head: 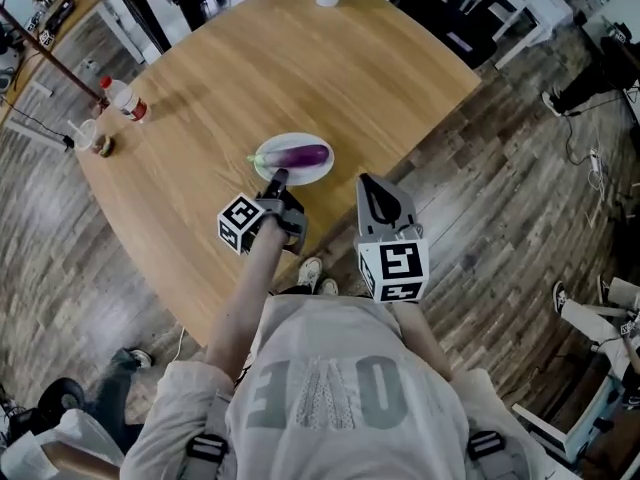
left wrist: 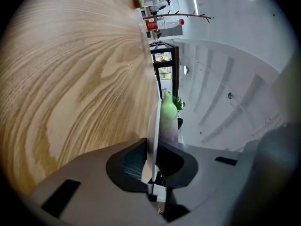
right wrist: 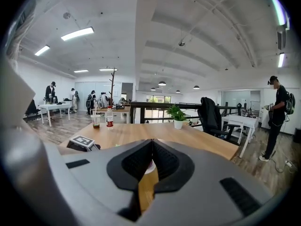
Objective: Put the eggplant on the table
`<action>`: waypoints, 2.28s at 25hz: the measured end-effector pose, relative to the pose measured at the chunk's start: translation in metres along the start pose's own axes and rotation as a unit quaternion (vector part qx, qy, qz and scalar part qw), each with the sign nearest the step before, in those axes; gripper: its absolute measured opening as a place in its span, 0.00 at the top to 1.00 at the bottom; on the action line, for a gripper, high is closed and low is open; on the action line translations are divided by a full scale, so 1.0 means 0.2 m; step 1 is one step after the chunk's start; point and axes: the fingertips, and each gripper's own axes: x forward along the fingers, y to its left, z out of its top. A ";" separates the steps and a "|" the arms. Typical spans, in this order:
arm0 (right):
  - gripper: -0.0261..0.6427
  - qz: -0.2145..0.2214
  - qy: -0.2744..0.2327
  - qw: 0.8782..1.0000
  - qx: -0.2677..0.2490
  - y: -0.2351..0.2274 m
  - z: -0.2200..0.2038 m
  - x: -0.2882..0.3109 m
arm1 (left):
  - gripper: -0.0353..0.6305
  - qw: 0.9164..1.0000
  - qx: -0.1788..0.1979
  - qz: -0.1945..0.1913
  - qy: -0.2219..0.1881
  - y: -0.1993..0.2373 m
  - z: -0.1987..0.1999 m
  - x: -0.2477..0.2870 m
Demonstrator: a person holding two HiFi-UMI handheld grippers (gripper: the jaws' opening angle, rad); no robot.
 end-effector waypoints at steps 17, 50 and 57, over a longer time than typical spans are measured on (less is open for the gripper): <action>0.93 -0.013 0.014 1.000 -0.005 -0.02 -0.04 -0.02 | 0.89 0.998 -0.025 0.057 -0.004 0.16 0.06 0.05; 0.93 -0.020 0.013 1.000 -0.010 0.00 -0.03 -0.06 | 0.50 0.990 -0.097 0.097 -0.032 0.07 0.11 0.09; 0.93 -0.014 0.007 1.000 -0.012 0.02 -0.01 -0.07 | 0.47 0.988 -0.108 0.100 -0.041 0.04 0.09 0.03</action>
